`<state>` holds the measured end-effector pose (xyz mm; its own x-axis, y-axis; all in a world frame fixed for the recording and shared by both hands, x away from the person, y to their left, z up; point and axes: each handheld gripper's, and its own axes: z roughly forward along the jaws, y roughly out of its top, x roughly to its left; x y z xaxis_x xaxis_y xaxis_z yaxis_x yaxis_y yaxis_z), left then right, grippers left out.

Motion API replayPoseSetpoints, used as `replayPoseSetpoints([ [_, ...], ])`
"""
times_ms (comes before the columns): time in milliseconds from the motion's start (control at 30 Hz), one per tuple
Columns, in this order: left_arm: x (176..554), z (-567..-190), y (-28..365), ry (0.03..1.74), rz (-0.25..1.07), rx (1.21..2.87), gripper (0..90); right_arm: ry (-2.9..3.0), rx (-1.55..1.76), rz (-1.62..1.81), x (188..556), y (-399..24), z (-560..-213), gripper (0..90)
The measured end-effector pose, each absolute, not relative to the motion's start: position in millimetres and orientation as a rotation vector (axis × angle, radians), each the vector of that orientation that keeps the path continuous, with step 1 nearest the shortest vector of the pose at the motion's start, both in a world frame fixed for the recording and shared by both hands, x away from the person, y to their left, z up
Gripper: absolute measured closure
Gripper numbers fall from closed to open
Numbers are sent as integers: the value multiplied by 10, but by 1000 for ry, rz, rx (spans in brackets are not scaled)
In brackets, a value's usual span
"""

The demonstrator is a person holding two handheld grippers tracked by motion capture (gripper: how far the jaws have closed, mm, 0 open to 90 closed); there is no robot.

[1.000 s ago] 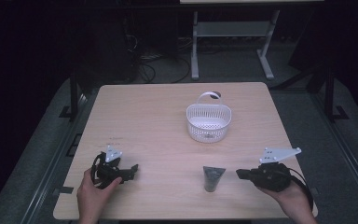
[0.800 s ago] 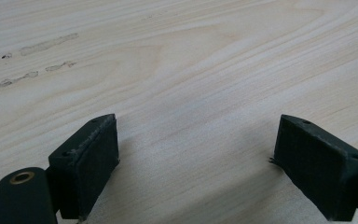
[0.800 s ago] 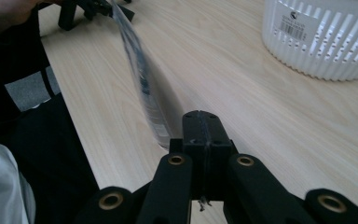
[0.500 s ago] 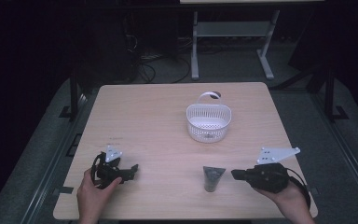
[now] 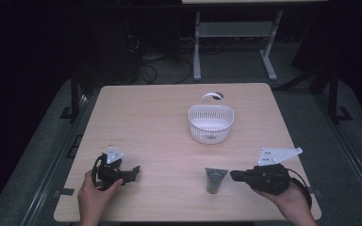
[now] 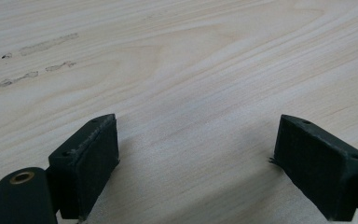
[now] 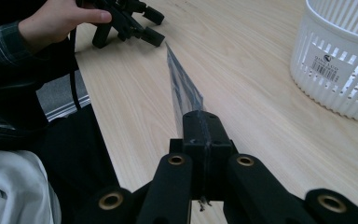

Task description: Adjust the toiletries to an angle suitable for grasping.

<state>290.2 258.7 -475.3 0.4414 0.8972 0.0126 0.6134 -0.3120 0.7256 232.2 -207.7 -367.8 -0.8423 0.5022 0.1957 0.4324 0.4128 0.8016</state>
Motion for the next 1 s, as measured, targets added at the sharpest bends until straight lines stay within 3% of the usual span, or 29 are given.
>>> replayPoseSetpoints([
  [1000,2902,-4753,2587,1263,558,2042,127,2582,844,1386,2483,-1981,-3658,900],
])
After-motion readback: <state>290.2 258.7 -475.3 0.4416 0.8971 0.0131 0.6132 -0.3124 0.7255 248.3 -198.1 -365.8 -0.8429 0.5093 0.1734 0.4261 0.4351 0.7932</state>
